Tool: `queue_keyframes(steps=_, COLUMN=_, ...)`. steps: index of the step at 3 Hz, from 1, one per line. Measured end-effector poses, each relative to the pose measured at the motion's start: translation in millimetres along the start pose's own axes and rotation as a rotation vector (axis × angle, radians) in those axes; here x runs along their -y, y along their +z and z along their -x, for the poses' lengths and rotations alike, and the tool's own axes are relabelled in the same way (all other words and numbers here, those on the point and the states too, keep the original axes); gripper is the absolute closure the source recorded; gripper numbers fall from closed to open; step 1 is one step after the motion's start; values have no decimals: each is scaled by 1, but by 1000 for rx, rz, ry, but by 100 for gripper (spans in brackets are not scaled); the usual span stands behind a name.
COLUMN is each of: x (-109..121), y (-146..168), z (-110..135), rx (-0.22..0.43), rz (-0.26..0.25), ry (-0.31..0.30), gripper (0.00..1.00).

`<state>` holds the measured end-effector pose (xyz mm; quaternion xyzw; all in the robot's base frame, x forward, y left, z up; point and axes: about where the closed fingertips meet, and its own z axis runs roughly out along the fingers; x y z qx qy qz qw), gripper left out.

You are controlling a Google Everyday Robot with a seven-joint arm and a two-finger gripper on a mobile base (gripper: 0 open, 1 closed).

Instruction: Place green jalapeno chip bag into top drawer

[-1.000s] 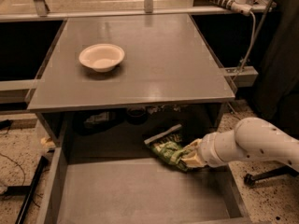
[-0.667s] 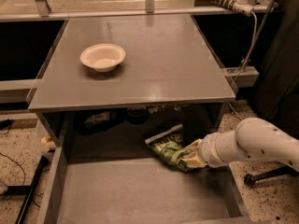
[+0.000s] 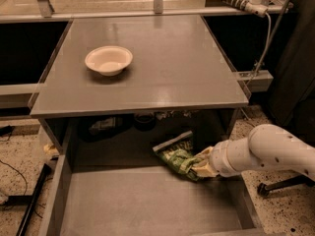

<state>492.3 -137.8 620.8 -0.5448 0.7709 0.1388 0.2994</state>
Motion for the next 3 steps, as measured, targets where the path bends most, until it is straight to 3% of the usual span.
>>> queue_keyframes(steps=1, x=0, y=0, z=0, rx=0, rz=0, ry=0, gripper=11)
queue_keyframes(steps=2, x=0, y=0, z=0, rx=0, rz=0, ry=0, gripper=0)
queue_keyframes(steps=3, x=0, y=0, z=0, rx=0, rz=0, ry=0, gripper=0)
